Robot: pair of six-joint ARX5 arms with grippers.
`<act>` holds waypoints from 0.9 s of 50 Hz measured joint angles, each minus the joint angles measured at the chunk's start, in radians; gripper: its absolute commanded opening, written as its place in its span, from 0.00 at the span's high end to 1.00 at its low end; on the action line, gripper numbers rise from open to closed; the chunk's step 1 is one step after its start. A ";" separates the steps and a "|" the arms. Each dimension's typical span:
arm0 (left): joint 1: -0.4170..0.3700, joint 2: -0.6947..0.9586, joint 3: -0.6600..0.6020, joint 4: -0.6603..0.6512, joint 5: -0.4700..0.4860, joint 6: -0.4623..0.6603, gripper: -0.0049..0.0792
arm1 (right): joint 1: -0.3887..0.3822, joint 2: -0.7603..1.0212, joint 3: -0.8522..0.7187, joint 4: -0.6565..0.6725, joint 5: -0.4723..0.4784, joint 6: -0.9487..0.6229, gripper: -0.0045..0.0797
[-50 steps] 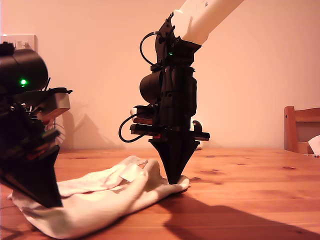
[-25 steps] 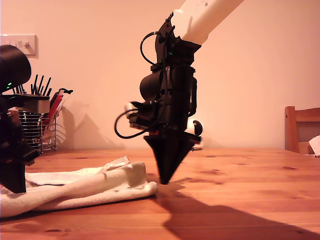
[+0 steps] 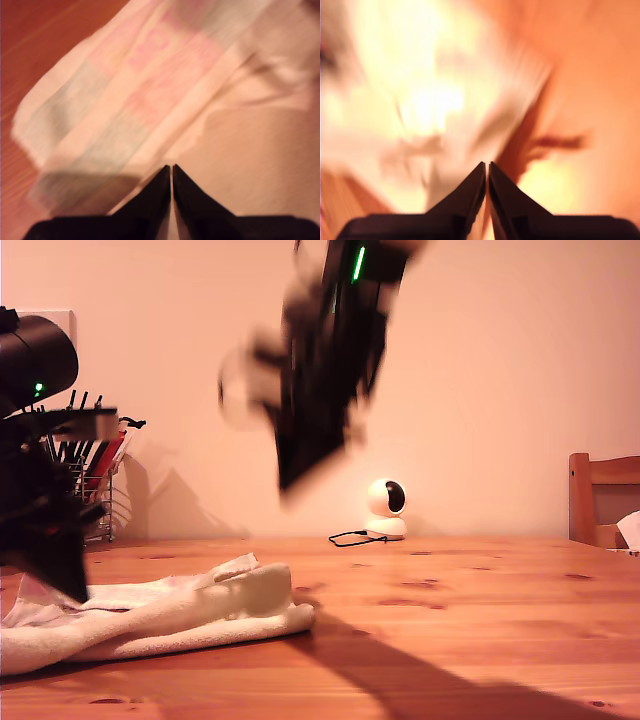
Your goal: Fold the tea towel in front of you. After folding it, place it to the left side.
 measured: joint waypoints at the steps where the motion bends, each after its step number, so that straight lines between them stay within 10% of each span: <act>1: 0.000 -0.001 0.000 0.005 0.005 -0.001 0.96 | 0.000 -0.016 0.000 0.011 0.000 0.000 0.96; 27: 0.009 -0.027 0.000 0.090 0.159 -0.054 0.96 | 0.002 -0.082 0.000 0.220 -0.046 0.055 0.96; 45: 0.009 -0.027 0.000 0.141 0.167 -0.105 0.96 | 0.013 -0.089 -0.035 0.741 -0.076 0.075 0.96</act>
